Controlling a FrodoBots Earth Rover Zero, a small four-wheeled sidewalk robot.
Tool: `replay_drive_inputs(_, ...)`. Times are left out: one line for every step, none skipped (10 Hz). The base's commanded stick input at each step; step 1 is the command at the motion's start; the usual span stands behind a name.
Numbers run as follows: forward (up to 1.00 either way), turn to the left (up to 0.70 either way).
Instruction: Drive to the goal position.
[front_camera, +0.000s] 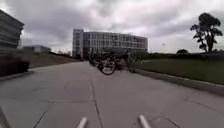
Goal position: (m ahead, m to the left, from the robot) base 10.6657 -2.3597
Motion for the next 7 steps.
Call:
replay_drive_inputs(0.50, 0.50)
replay_drive_inputs(0.50, 0.50)
replay_drive_inputs(0.50, 0.50)
replay_drive_inputs(0.50, 0.50)
replay_drive_inputs(0.50, 0.06)
replay_drive_inputs(0.50, 0.00)
replay_drive_inputs(0.50, 0.00)
